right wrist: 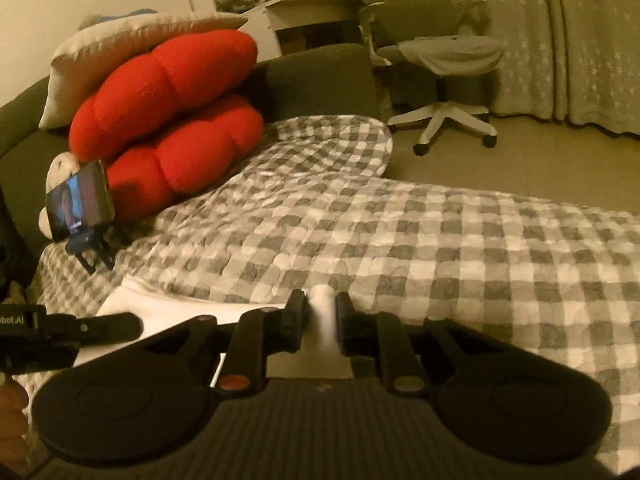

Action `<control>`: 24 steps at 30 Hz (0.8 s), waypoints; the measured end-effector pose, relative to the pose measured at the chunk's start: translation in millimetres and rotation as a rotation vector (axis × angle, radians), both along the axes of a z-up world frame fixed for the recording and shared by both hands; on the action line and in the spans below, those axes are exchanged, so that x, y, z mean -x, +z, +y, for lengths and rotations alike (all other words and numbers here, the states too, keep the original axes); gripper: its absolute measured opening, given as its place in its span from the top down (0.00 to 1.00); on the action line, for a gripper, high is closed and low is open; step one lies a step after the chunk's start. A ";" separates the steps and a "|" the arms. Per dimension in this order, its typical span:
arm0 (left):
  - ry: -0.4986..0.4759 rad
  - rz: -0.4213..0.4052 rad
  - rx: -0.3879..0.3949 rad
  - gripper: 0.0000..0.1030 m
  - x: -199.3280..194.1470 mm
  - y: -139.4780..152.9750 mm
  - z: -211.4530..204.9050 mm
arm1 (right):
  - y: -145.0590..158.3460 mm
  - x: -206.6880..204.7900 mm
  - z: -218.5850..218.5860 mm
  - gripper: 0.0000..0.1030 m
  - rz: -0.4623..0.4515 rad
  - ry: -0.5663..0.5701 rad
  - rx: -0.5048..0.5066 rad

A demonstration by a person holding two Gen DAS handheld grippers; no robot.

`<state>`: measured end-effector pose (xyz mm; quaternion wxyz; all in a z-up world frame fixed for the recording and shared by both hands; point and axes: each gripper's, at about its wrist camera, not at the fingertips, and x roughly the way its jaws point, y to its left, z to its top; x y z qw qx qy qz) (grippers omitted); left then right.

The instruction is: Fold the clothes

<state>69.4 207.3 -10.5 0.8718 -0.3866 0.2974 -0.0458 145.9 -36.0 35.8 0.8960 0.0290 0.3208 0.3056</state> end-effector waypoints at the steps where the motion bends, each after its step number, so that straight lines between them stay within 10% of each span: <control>1: 0.001 0.001 0.006 0.79 0.0 -0.3 0.6 | 0.5 -0.1 -1.7 0.83 0.000 -0.004 0.002; 24: 0.012 0.022 0.009 0.78 1.2 0.4 1.6 | 23.0 32.2 -12.0 0.76 -0.002 -0.077 0.085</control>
